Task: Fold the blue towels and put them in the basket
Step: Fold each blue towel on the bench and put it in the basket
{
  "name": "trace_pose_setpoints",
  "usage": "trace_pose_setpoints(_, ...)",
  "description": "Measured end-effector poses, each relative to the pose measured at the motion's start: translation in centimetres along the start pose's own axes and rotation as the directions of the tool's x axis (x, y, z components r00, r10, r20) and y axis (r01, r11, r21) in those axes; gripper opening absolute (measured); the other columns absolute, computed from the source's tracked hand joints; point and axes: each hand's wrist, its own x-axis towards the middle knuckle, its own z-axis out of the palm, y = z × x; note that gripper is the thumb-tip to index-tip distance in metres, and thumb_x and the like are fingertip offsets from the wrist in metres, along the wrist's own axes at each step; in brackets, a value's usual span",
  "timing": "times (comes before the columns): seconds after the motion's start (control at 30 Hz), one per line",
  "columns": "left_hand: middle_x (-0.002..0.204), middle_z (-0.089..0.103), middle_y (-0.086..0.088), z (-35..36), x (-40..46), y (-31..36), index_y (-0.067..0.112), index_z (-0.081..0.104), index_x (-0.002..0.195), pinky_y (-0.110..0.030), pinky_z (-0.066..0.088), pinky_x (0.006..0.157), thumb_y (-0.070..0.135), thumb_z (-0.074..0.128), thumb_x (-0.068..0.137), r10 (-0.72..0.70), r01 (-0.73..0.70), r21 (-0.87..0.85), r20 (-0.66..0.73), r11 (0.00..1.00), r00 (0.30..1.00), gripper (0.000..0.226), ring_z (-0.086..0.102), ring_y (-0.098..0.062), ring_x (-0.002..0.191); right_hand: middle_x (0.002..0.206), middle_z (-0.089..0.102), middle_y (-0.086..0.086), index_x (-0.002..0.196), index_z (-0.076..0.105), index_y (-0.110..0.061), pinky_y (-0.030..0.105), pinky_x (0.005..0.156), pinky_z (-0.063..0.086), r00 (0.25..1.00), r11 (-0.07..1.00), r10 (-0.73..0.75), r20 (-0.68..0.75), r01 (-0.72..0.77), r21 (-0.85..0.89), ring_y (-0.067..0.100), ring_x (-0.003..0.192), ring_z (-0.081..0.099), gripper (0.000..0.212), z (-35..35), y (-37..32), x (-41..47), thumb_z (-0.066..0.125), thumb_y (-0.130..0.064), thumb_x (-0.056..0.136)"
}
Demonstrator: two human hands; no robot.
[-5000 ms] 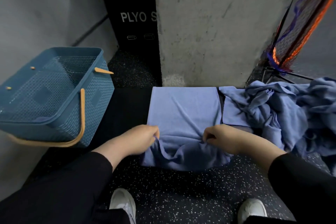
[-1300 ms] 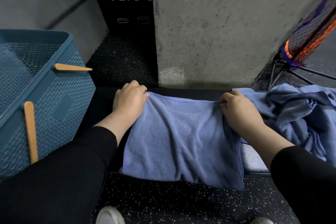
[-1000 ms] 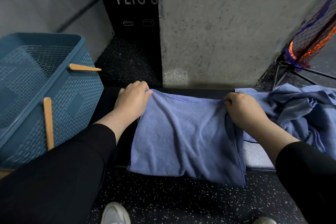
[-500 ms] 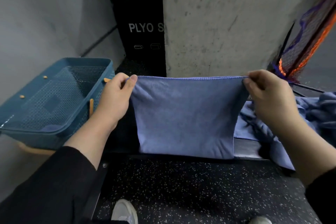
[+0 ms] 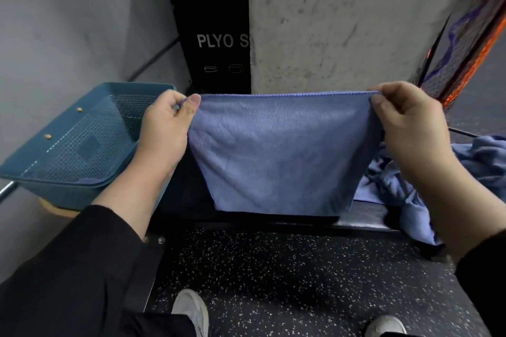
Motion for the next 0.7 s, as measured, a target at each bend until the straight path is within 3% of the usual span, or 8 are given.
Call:
trace_pose_setpoints(0.23, 0.069, 0.057, -0.002, -0.6, -0.3, 0.3, 0.023, 0.061, 0.067, -0.032, 0.042, 0.065, 0.039, 0.076, 0.084, -0.122, 0.132, -0.151, 0.071, 0.98, 0.99, 0.027, 0.05, -0.015, 0.067, 0.085, 0.069, -0.013, 0.097, 0.071, -0.023, 0.014, 0.071, 0.044, 0.999, 0.997, 0.049, -0.002, -0.048, 0.062, -0.003, 0.075, 0.056, 0.011, -0.3, -0.8, -0.5, 0.06, -0.021, 0.096)
trace_pose_setpoints(0.37, 0.061, 0.054, 0.007, -0.3, 0.3, 0.2, 0.02, 0.06, 0.069, -0.023, 0.04, 0.053, 0.031, 0.074, 0.09, -0.096, 0.099, -0.121, 0.033, 0.988, 0.995, 0.027, 0.047, -0.007, 0.059, 0.084, 0.069, -0.018, 0.097, 0.072, -0.024, 0.012, 0.071, 0.046, 0.998, 0.994, 0.061, 0.001, -0.06, 0.094, -0.008, 0.073, 0.057, 0.011, -0.2, -1.2, -0.2, 0.061, -0.021, 0.096)
trace_pose_setpoints(0.53, 0.062, 0.052, 0.0, 1.2, 3.0, -1.5, 0.01, 0.058, 0.071, -0.031, 0.039, 0.057, 0.037, 0.075, 0.086, -0.091, 0.09, 0.033, 0.019, 0.995, 0.996, 0.035, 0.044, -0.012, 0.059, 0.082, 0.07, -0.014, 0.096, 0.072, -0.024, 0.022, 0.069, 0.047, 0.994, 0.994, 0.103, 0.033, -0.104, 0.02, 0.001, 0.069, 0.057, 0.012, 1.9, 0.6, 1.8, 0.06, -0.026, 0.096)
trace_pose_setpoints(0.63, 0.063, 0.052, 0.0, 3.3, 5.5, -3.2, 0.006, 0.057, 0.073, -0.03, 0.038, 0.056, 0.036, 0.076, 0.086, -0.129, 0.125, 0.108, 0.026, 0.986, 0.991, 0.038, 0.044, -0.013, 0.057, 0.073, 0.067, -0.006, 0.098, 0.074, -0.015, 0.035, 0.064, 0.052, 0.984, 0.986, 0.157, 0.083, -0.152, -0.067, 0.001, 0.055, 0.053, 0.015, 4.8, 4.1, 4.0, 0.061, -0.023, 0.095)
trace_pose_setpoints(0.7, 0.059, 0.048, -0.003, 5.2, 7.0, -5.1, 0.011, 0.053, 0.071, -0.028, 0.038, 0.05, 0.034, 0.075, 0.087, -0.198, 0.192, 0.126, 0.039, 0.973, 0.979, 0.036, 0.045, -0.014, 0.047, 0.076, 0.07, -0.002, 0.099, 0.075, -0.016, 0.042, 0.07, 0.058, 0.972, 0.974, 0.2, 0.122, -0.184, -0.128, 0.006, 0.064, 0.062, 0.017, 7.1, 6.8, 5.4, 0.062, -0.024, 0.092)
